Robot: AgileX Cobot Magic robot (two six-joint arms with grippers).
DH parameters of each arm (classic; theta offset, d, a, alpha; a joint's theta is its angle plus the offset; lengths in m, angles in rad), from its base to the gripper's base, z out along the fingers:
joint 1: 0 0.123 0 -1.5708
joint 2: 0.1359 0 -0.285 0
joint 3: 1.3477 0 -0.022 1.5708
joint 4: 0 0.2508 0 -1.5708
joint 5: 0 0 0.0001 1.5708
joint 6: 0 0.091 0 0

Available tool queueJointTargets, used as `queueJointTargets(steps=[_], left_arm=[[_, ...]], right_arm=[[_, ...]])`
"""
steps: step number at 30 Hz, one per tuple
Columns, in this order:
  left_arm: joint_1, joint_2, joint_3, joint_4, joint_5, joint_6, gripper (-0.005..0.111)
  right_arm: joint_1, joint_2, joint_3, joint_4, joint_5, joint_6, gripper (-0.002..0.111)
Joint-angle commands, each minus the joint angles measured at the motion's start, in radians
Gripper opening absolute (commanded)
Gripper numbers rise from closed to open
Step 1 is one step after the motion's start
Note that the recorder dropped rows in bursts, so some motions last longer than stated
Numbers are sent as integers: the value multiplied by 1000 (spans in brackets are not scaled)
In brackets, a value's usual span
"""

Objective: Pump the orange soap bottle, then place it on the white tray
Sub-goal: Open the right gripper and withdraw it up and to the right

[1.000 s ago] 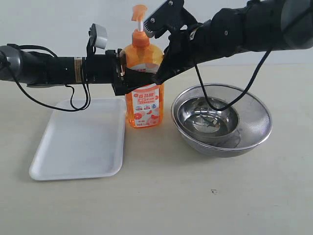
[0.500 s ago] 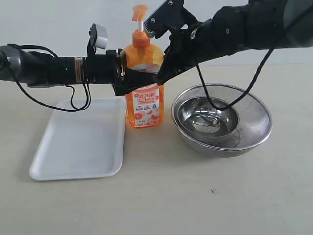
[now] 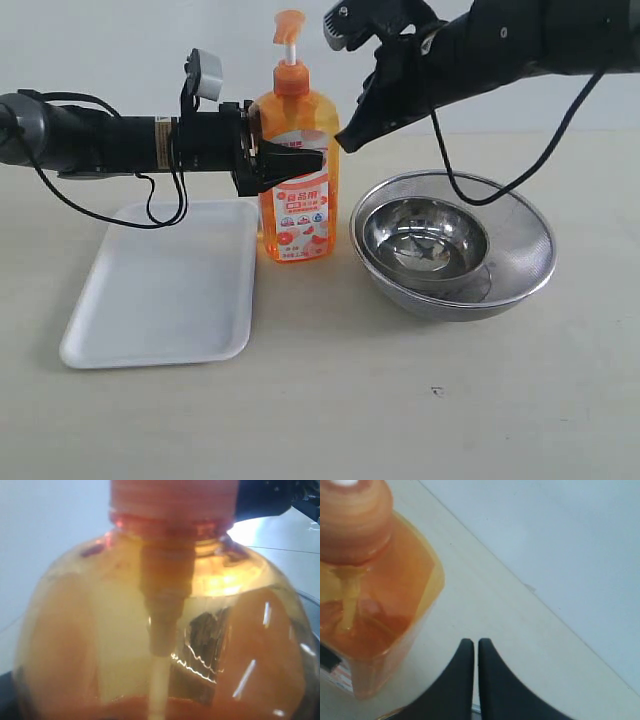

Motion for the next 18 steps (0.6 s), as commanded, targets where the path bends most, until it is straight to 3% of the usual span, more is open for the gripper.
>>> queueJointTargets(steps=[1,18], left_arm=[[-9,-4,-7,-4,-15,4,5],[-9,-4,-7,-4,-13,4,5]], right_arm=[[-30,-16,-4,-3,15,9,0],[-131,-134,-4,-38,97,35,0]])
